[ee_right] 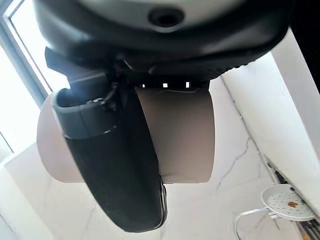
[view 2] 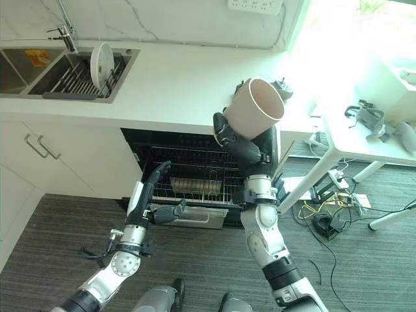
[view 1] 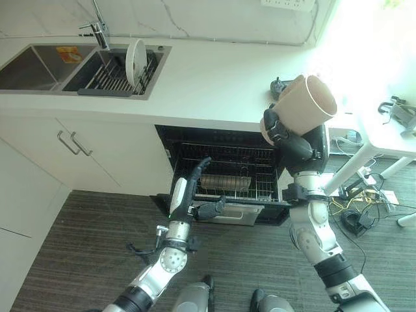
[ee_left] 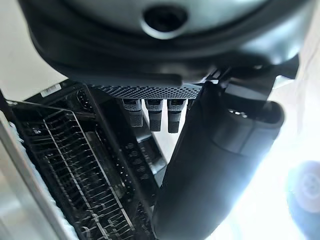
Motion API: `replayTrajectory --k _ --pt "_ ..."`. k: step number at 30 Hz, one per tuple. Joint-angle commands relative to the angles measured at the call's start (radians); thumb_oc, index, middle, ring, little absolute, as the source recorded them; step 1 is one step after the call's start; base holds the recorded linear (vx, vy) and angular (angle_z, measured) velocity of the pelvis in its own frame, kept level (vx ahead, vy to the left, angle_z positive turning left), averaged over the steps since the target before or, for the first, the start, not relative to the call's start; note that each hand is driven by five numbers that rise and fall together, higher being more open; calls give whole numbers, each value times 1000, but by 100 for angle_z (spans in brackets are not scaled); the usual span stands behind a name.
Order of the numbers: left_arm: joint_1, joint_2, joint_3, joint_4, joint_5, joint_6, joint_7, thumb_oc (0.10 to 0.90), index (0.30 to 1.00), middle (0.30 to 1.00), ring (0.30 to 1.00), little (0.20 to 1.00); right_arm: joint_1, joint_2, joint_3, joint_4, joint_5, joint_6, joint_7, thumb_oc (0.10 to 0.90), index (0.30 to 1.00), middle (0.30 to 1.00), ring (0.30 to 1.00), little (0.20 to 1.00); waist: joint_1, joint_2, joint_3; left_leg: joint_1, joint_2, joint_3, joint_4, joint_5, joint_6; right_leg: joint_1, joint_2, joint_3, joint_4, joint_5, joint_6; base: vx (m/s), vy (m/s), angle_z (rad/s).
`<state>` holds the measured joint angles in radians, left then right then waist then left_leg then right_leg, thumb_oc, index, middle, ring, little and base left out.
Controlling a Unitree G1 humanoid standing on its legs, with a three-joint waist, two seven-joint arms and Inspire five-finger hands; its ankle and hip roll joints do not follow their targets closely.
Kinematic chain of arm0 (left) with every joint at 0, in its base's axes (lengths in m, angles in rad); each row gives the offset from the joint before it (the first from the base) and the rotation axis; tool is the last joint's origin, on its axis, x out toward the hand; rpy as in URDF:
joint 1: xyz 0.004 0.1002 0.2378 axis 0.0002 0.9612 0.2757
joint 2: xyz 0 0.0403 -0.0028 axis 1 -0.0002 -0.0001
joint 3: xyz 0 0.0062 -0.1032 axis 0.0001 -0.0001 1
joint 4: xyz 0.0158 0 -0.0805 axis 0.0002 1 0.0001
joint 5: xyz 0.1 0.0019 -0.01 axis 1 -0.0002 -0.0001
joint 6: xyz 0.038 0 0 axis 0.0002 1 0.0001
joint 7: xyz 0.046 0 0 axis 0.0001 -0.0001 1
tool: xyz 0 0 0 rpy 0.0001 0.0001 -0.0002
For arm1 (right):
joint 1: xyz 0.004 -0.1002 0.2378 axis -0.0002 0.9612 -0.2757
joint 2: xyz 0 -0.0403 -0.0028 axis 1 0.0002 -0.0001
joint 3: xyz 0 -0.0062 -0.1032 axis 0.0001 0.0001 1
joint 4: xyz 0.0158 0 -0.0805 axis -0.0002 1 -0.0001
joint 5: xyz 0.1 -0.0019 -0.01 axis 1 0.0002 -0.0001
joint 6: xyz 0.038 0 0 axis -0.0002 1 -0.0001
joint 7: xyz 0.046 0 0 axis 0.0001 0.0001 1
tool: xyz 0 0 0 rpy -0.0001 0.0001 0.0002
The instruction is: Place the dishes in the dishwasher.
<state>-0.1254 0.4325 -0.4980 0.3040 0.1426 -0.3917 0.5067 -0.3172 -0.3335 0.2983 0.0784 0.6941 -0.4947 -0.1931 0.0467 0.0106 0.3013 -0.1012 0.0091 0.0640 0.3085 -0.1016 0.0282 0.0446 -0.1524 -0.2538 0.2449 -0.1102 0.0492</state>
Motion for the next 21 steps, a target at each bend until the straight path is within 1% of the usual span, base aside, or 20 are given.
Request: replayTrajectory --k 1,3,5,7,8,10,11,14,15,17,18,19,20,21 --pt "-42 0 19 -85 112 -58 -45 800 900 900 900 900 -38 -43 -52 -35 -103 -46 95 400 300 300 300 300 -4 18 -77 100 82 47 -8 -144 -40 -11 -15 5 55 -129 21 89 63 0" --pt "-44 21 22 -55 142 -49 -59 800 900 900 900 900 -24 -60 -48 3 -107 -33 115 400 300 300 300 300 -6 20 -79 102 82 49 -8 -143 -39 -13 -17 8 55 -127 24 63 37 1" --pt "-48 42 31 -27 170 -57 -64 800 900 900 900 900 -21 -78 -56 45 -79 -28 146 400 300 300 300 300 -6 23 -81 103 82 50 -8 -141 -39 -14 -19 8 55 -125 26 68 31 1" --pt "-57 68 40 6 224 -62 -49 800 900 900 900 900 -24 -95 -66 84 -77 -16 173 400 300 300 300 300 -5 27 -81 102 82 50 -8 -139 -40 -15 -21 8 55 -123 29 77 29 -1" --pt "-60 78 43 14 247 -60 -36 800 900 900 900 900 -27 -103 -68 94 -84 -13 178 400 300 300 300 300 -5 28 -81 102 82 50 -8 -138 -41 -16 -22 8 55 -122 31 99 41 -1" --pt "-72 122 59 55 328 -55 37 800 900 900 900 900 -64 -142 -69 137 -112 21 195 400 300 300 300 300 0 34 -77 93 80 44 -8 -134 -44 -23 -29 7 55 -118 38 133 56 0" --pt "-77 133 61 65 346 -57 58 800 900 900 900 900 -79 -150 -68 148 -123 32 192 400 300 300 300 300 3 36 -74 89 80 41 -8 -131 -44 -27 -31 6 55 -116 40 98 42 1" --pt "-100 155 63 80 392 -41 87 800 900 900 900 900 -130 -170 -59 180 -138 74 174 400 300 300 300 300 9 39 -65 74 77 35 -8 -126 -45 -39 -37 3 55 -109 45 41 29 3" --pt "-120 171 55 97 409 -35 105 800 900 900 900 900 -170 -186 -54 212 -144 101 172 400 300 300 300 300 11 41 -57 61 76 30 -8 -121 -46 -50 -39 4 55 -104 47 13 41 6" --pt "-157 192 47 121 424 -30 123 800 900 900 900 900 -225 -213 -52 255 -141 121 187 400 300 300 300 300 13 45 -40 41 74 27 -8 -113 -46 -68 -43 5 55 -96 51 -29 48 12" --pt "-204 217 35 148 420 -28 130 800 900 900 900 900 -283 -244 -46 292 -139 137 203 400 300 300 300 300 12 50 -18 20 71 23 -8 -106 -46 -88 -45 8 55 -87 53 -111 87 15" --pt "-273 247 17 186 416 -30 129 800 900 900 900 900 -379 -284 -32 358 -137 168 228 400 300 300 300 300 12 57 12 -9 61 12 -8 -95 -43 -115 -47 16 55 -74 57 -105 100 10" --pt "-301 258 7 202 416 -25 129 800 900 900 900 900 -418 -300 -21 393 -133 180 243 400 300 300 300 300 12 60 25 -21 56 6 -8 -90 -43 -125 -47 21 55 -69 58 -80 101 7" --pt "-340 280 -8 220 451 0 143 800 900 900 900 900 -466 -320 -5 430 -145 198 253 400 300 300 300 300 11 64 44 -40 51 -1 -8 -83 -42 -143 -48 27 55 -60 60 -37 65 2"
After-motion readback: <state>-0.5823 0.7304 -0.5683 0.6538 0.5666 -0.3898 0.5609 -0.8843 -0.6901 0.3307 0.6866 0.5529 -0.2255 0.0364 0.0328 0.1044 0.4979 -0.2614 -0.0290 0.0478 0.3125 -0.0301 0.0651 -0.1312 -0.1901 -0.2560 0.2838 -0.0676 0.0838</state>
